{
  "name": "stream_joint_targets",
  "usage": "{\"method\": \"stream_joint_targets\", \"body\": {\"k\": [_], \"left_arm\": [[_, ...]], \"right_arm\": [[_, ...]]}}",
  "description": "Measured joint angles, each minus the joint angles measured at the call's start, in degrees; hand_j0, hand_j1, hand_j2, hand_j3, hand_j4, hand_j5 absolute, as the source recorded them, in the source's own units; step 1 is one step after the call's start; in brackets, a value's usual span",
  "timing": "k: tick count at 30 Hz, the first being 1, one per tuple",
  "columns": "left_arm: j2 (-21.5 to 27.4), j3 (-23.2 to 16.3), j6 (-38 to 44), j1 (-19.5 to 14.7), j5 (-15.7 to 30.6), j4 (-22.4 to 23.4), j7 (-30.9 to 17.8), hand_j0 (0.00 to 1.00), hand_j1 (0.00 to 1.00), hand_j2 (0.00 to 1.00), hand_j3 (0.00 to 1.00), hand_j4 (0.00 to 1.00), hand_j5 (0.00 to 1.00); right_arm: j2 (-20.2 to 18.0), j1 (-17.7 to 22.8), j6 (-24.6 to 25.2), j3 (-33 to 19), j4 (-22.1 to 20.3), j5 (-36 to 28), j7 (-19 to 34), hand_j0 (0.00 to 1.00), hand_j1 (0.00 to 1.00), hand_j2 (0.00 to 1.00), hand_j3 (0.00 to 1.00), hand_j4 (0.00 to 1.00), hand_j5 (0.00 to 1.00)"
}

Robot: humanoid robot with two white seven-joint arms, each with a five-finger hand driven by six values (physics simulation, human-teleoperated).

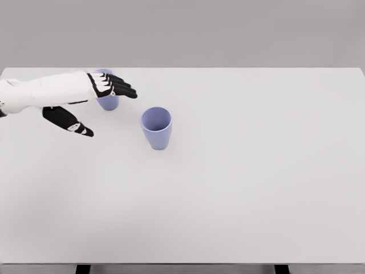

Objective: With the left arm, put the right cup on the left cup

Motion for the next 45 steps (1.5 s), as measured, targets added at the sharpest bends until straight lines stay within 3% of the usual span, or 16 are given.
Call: {"method": "stream_joint_targets", "body": {"k": [5, 15, 19, 23, 32, 45], "left_arm": [[-2.63, -0.82, 0.03, -4.57, -0.57, 3.06, 0.01, 1.00, 1.00, 1.00, 1.00, 1.00, 1.00], [-9.34, -2.87, 0.02, -5.18, -4.93, 5.78, 0.02, 1.00, 1.00, 1.00, 1.00, 1.00, 1.00], [-13.51, -4.56, 0.03, -5.63, -6.70, 10.65, -0.88, 1.00, 1.00, 1.00, 1.00, 1.00, 1.00], [-17.24, -7.12, 0.05, -10.02, -7.97, 16.17, -5.58, 1.00, 1.00, 1.00, 1.00, 1.00, 1.00], [-23.56, -10.04, -0.01, -10.02, -8.92, 23.54, -7.78, 1.00, 1.00, 1.00, 1.00, 1.00, 1.00], [-26.27, -10.26, 0.00, -9.32, -9.05, 26.38, -7.89, 1.00, 1.00, 1.00, 1.00, 1.00, 1.00]], "right_arm": [[0.00, 0.26, 0.07, 0.11, 0.13, -0.13, 0.04, 1.00, 1.00, 1.00, 1.00, 1.00, 1.00], [0.00, 0.18, 0.08, 0.15, 0.16, -0.16, 0.07, 1.00, 1.00, 1.00, 1.00, 1.00, 1.00], [0.00, 0.18, 0.08, 0.12, 0.17, -0.16, 0.06, 1.00, 1.00, 1.00, 1.00, 1.00, 1.00], [0.00, 0.18, 0.08, 0.10, 0.17, -0.16, 0.06, 1.00, 1.00, 1.00, 1.00, 1.00, 1.00], [0.00, 0.26, 0.08, 0.11, 0.17, -0.16, 0.07, 1.00, 1.00, 1.00, 1.00, 1.00, 1.00], [0.00, 0.26, 0.08, 0.10, 0.17, -0.16, 0.08, 1.00, 1.00, 1.00, 1.00, 1.00, 1.00]]}}
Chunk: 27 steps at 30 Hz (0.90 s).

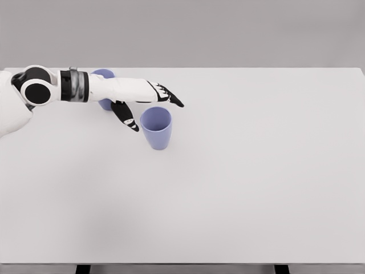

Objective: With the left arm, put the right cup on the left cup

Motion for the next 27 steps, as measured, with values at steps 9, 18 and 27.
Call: {"method": "stream_joint_targets", "body": {"k": [9, 18, 27], "left_arm": [[-1.31, 0.36, -0.01, 0.79, -2.78, 3.55, 0.17, 1.00, 1.00, 1.00, 1.00, 1.00, 1.00], [-4.09, 0.86, 0.00, 1.67, -5.01, 6.95, 0.19, 1.00, 1.00, 1.00, 1.00, 1.00, 1.00], [-5.66, 0.95, 0.00, 2.46, -5.82, 8.72, 0.25, 1.00, 1.00, 1.00, 1.00, 1.00, 1.00]], "right_arm": [[0.00, -0.09, 0.00, 0.00, 0.00, 0.00, -0.01, 1.00, 1.00, 1.00, 1.00, 1.00, 1.00], [0.00, -0.09, 0.00, -0.01, 0.00, 0.00, 0.00, 1.00, 1.00, 1.00, 1.00, 1.00, 1.00], [0.00, -0.09, 0.00, -0.01, 0.00, 0.00, -0.01, 1.00, 1.00, 1.00, 1.00, 1.00, 1.00]]}}
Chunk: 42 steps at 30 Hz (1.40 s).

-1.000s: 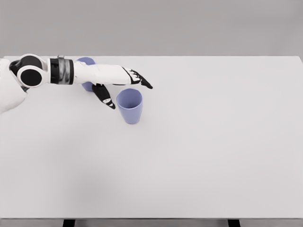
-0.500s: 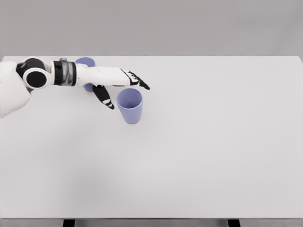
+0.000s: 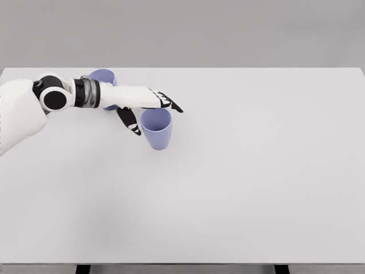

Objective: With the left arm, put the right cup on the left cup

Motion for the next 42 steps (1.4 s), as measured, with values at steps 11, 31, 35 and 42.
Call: {"method": "stream_joint_targets", "body": {"k": [11, 31, 35, 42], "left_arm": [[-0.19, 0.27, 0.21, 0.53, 0.28, 0.70, 0.40, 0.63, 0.63, 0.63, 0.63, 0.63, 0.63], [7.29, 0.17, 0.04, -0.61, 9.13, -3.24, 0.45, 0.60, 0.60, 0.60, 0.60, 0.60, 0.60], [10.51, 0.06, 0.01, -2.46, 11.76, -5.17, 0.45, 0.60, 0.60, 0.60, 0.60, 0.60, 0.60], [15.50, -0.49, 0.02, -5.10, 14.83, -8.22, 0.52, 0.60, 0.60, 0.60, 0.60, 0.60, 0.60]], "right_arm": [[0.00, 0.00, 0.00, 0.00, 0.00, 0.00, 0.00, 1.00, 1.00, 1.00, 1.00, 1.00, 1.00], [0.00, 0.00, 0.00, 0.01, 0.00, 0.00, 0.00, 1.00, 1.00, 1.00, 1.00, 1.00, 1.00], [0.00, 0.00, 0.00, 0.00, 0.00, 0.00, -0.02, 1.00, 1.00, 1.00, 1.00, 1.00, 1.00], [0.00, 0.00, 0.00, 0.01, 0.00, 0.00, 0.01, 1.00, 1.00, 1.00, 1.00, 1.00, 1.00]]}}
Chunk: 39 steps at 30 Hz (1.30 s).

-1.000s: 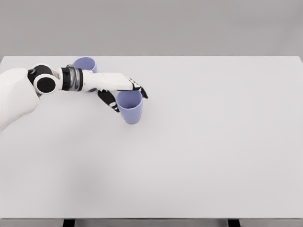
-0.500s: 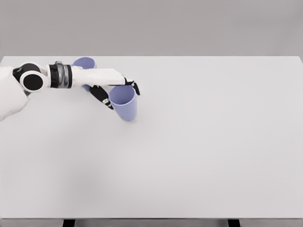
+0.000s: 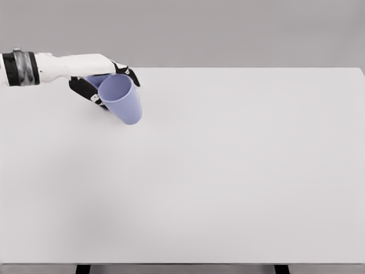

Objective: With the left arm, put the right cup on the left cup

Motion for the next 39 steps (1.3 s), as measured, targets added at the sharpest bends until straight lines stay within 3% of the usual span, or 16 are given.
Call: {"method": "stream_joint_targets", "body": {"k": [15, 29, 39], "left_arm": [[2.11, -0.10, 0.00, -1.58, 1.29, 0.23, -0.06, 0.60, 0.60, 0.60, 0.60, 0.60, 0.60], [2.36, -0.29, 0.00, -5.98, 1.60, 4.58, -0.06, 0.61, 0.61, 0.61, 0.61, 0.61, 0.61], [2.02, -0.46, 0.00, -7.12, 1.82, 9.99, -0.17, 0.61, 0.61, 0.61, 0.61, 0.61, 0.61]], "right_arm": [[0.00, 0.09, 0.00, -0.01, 0.00, 0.00, -0.02, 1.00, 1.00, 1.00, 1.00, 1.00, 1.00], [0.00, 0.00, 0.00, -0.01, 0.00, 0.00, -0.02, 1.00, 1.00, 1.00, 1.00, 1.00, 1.00], [0.00, 0.00, 0.00, -0.01, 0.00, 0.00, -0.01, 1.00, 1.00, 1.00, 1.00, 1.00, 1.00]]}}
